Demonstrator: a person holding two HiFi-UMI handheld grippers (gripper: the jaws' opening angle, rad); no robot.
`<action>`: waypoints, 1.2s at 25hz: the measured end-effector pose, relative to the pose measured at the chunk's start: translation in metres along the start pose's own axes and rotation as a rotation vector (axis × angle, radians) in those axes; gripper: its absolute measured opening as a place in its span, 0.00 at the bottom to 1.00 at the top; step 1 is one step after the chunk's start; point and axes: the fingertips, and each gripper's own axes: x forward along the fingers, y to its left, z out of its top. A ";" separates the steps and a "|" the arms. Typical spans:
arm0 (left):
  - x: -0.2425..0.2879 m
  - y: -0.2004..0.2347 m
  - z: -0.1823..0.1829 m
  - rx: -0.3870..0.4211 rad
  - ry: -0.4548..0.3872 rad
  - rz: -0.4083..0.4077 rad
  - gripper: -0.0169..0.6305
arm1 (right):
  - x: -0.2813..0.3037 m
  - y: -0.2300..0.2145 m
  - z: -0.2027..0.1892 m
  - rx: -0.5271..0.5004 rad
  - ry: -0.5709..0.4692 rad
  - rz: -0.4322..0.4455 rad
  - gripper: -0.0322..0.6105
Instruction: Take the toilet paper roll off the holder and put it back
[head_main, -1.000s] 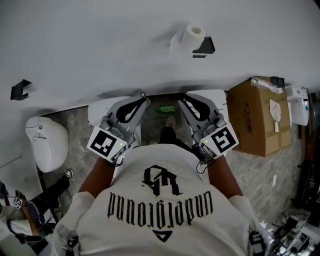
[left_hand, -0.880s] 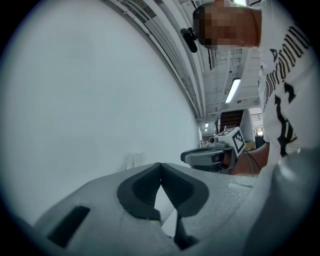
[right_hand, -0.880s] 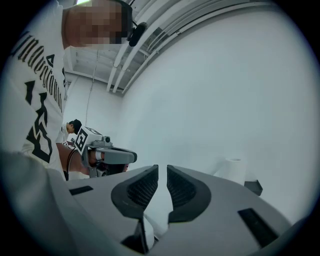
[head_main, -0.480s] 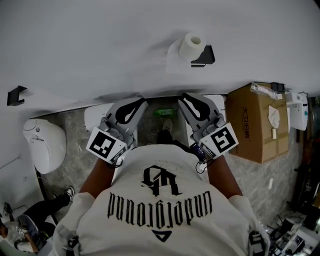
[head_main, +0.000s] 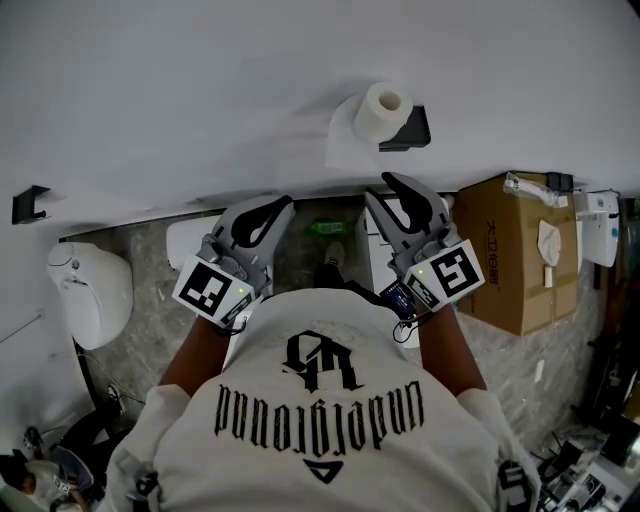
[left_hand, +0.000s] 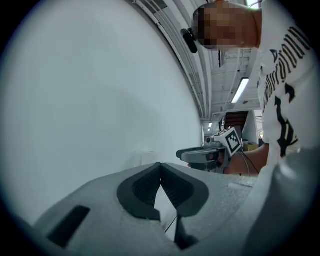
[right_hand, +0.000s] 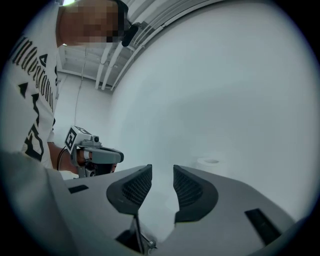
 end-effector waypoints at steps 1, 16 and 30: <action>0.005 0.002 0.000 0.000 0.000 0.000 0.05 | 0.001 -0.007 0.000 0.004 0.002 -0.006 0.21; 0.065 0.023 0.007 -0.003 0.018 0.017 0.05 | 0.024 -0.091 -0.014 0.055 0.045 -0.068 0.44; 0.103 0.047 0.001 -0.017 0.035 0.047 0.05 | 0.068 -0.133 -0.039 0.091 0.127 -0.044 0.55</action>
